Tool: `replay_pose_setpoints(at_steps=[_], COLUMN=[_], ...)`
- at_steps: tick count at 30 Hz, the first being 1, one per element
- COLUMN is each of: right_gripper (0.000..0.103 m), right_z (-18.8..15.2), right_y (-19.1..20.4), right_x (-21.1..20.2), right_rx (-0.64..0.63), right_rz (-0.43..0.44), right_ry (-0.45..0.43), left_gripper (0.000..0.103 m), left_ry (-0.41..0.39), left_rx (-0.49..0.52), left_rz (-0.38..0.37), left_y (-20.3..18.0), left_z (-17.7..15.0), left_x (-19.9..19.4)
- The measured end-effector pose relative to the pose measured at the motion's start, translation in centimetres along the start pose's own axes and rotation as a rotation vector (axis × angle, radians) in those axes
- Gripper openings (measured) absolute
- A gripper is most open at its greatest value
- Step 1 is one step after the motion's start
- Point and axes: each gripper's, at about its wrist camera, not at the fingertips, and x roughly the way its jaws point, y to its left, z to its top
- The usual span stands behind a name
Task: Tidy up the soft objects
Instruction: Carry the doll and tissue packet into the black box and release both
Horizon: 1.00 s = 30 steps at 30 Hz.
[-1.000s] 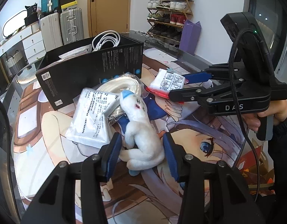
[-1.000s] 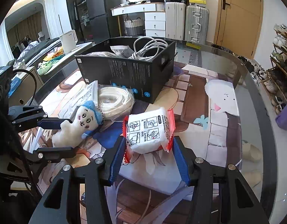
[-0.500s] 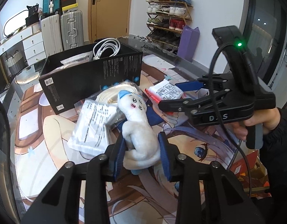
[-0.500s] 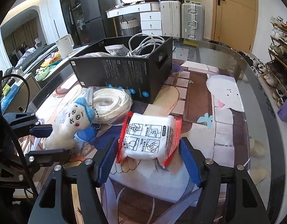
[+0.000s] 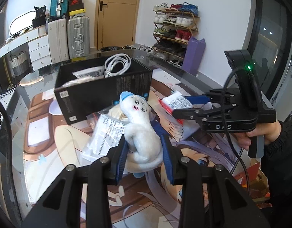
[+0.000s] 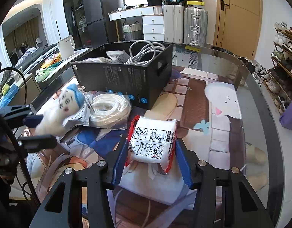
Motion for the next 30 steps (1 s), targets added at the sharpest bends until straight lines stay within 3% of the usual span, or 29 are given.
replay_pose_setpoints(at_steps=[16, 30], right_gripper=[0.051, 0.051], right_z=[1.6, 5.2], right_y=[1.2, 3.3], right_x=[-5.2, -5.3], right_rx=[-0.006, -0.041], right_rz=[0.035, 0.072], right_ry=[-0.156, -0.233], left_gripper=[0.033, 0.033], left_ry=[-0.097, -0.119], left_rx=[-0.058, -0.082], left_rz=[0.079, 0.13], left_y=[3.1, 5.6], left_z=[1.7, 4.6], left_x=[-2.7, -2.4])
